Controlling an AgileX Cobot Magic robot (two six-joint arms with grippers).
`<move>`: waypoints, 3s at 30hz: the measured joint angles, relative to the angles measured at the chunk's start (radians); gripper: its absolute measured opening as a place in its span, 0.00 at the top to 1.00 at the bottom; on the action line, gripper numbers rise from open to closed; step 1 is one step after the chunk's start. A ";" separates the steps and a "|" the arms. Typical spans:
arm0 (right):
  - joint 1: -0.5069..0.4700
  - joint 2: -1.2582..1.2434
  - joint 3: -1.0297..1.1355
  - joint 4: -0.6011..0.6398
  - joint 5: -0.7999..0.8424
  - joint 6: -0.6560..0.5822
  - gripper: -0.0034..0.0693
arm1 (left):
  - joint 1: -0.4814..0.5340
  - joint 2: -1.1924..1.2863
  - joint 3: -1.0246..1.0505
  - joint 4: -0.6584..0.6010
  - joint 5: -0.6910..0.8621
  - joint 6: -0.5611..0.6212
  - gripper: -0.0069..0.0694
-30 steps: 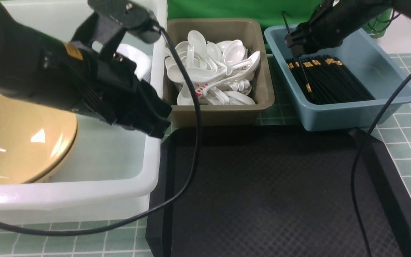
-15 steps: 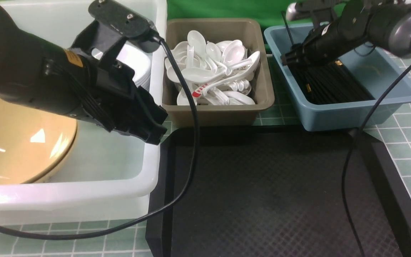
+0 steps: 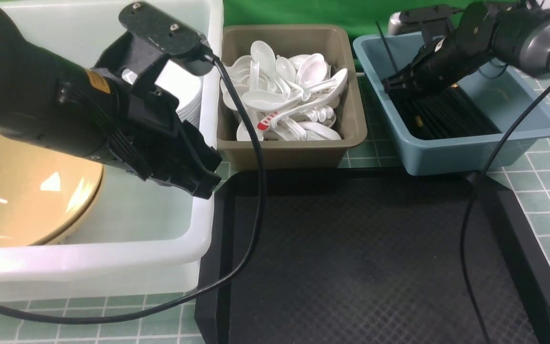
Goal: On blue table put chopsticks spoon bowls plates into blue grey white boxes.
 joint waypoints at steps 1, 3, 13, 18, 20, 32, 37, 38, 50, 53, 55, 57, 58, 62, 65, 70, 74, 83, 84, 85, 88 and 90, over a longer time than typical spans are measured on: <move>-0.005 0.001 -0.031 -0.002 0.064 0.001 0.83 | 0.000 0.000 0.000 0.000 0.004 0.000 0.92; -0.007 0.001 -0.081 -0.005 0.154 0.001 0.83 | 0.000 0.000 0.000 0.000 0.010 0.000 0.92; -0.008 0.018 -0.143 -0.016 0.389 0.035 0.83 | 0.000 0.000 0.000 0.000 0.019 -0.007 0.92; -0.008 0.030 -0.147 -0.036 0.429 0.042 0.75 | 0.000 -0.005 0.000 0.004 0.042 -0.017 0.92; -0.008 0.030 -0.174 -0.039 0.463 0.039 0.62 | 0.000 -0.030 0.001 0.015 0.053 -0.021 0.92; -0.008 -0.347 -0.024 0.042 0.479 -0.084 0.46 | 0.000 -0.495 0.239 0.286 0.071 -0.255 0.92; -0.006 -0.616 0.263 0.046 0.460 -0.138 0.76 | 0.000 -0.749 0.419 0.346 0.039 -0.372 0.92; -0.002 -0.685 0.338 0.046 0.429 -0.141 0.82 | 0.000 -0.801 0.456 0.353 0.024 -0.393 0.92; 0.148 -1.315 0.964 0.088 0.030 -0.142 0.90 | 0.000 -1.046 0.617 0.372 -0.047 -0.489 0.92; 0.171 -1.418 1.047 0.093 -0.025 -0.143 0.90 | 0.000 -1.049 0.617 0.372 -0.050 -0.492 0.92; 0.173 -1.497 1.102 0.097 -0.050 -0.143 0.90 | 0.000 -1.049 0.617 0.372 -0.049 -0.492 0.92; 0.174 -1.535 1.130 0.098 -0.055 -0.143 0.90 | 0.000 -1.049 0.617 0.372 -0.049 -0.495 0.92; 0.174 -1.543 1.132 0.098 -0.055 -0.143 0.90 | 0.000 -1.049 0.617 0.372 -0.049 -0.495 0.92; 0.174 -1.590 1.159 0.101 -0.049 -0.139 0.90 | 0.000 -1.049 0.617 0.372 -0.049 -0.497 0.92; 0.175 -1.591 1.160 0.101 -0.038 -0.135 0.90 | 0.000 -1.049 0.617 0.373 -0.049 -0.498 0.92; 0.176 -1.592 1.160 0.101 -0.037 -0.135 0.89 | 0.000 -1.049 0.617 0.373 -0.049 -0.499 0.92; 0.176 -1.592 1.160 0.102 -0.038 -0.134 0.89 | 0.000 -1.049 0.617 0.373 -0.047 -0.499 0.92; 0.161 -1.689 1.379 0.063 -0.341 -0.072 0.89 | 0.000 -1.049 0.617 0.373 -0.046 -0.499 0.92; 0.145 -1.721 1.431 0.042 -0.402 -0.045 0.89 | 0.000 -1.049 0.617 0.373 -0.046 -0.499 0.92; 0.140 -1.739 1.445 0.035 -0.417 -0.030 0.89 | 0.000 -1.049 0.617 0.373 -0.046 -0.499 0.92; 0.041 -1.885 1.658 -0.078 -0.586 0.045 0.89 | 0.000 -1.049 0.617 0.373 -0.046 -0.500 0.92; -0.016 -1.967 1.744 -0.111 -0.607 0.066 0.89 | 0.000 -1.049 0.617 0.373 -0.046 -0.501 0.92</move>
